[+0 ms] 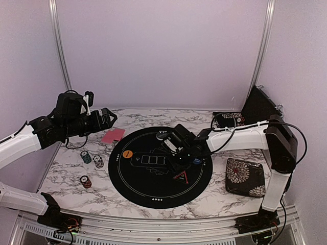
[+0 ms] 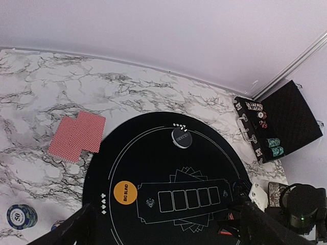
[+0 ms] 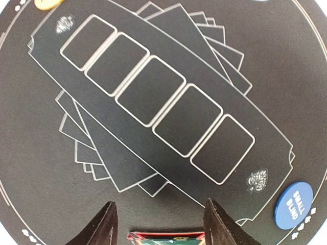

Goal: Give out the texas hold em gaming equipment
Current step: Move the all-in button to the small blind area, then pick up the pile of poker chips from the pile of poker chips.

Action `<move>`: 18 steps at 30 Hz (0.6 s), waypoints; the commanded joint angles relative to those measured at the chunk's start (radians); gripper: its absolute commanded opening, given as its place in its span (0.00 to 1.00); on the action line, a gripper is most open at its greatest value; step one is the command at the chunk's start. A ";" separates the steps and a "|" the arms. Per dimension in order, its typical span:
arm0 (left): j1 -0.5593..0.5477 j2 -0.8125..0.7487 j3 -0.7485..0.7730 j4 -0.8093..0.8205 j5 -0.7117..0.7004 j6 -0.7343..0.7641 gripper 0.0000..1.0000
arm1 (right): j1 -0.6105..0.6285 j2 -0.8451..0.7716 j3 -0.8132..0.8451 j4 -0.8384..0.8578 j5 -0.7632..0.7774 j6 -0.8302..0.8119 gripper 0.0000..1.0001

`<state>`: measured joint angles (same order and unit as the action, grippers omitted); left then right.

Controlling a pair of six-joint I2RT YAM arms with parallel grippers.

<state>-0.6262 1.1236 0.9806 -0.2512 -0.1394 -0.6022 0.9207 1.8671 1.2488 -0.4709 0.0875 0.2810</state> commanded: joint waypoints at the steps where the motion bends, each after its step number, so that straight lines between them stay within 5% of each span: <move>1: 0.003 -0.008 0.033 -0.031 -0.012 0.020 0.99 | -0.010 0.006 0.045 0.009 -0.027 0.002 0.55; 18: 0.003 -0.010 0.040 -0.113 -0.037 0.015 0.99 | -0.053 -0.087 0.003 0.108 -0.059 0.038 0.56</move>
<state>-0.6262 1.1233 0.9863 -0.3294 -0.1593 -0.5949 0.8764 1.8130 1.2503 -0.4042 0.0402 0.3042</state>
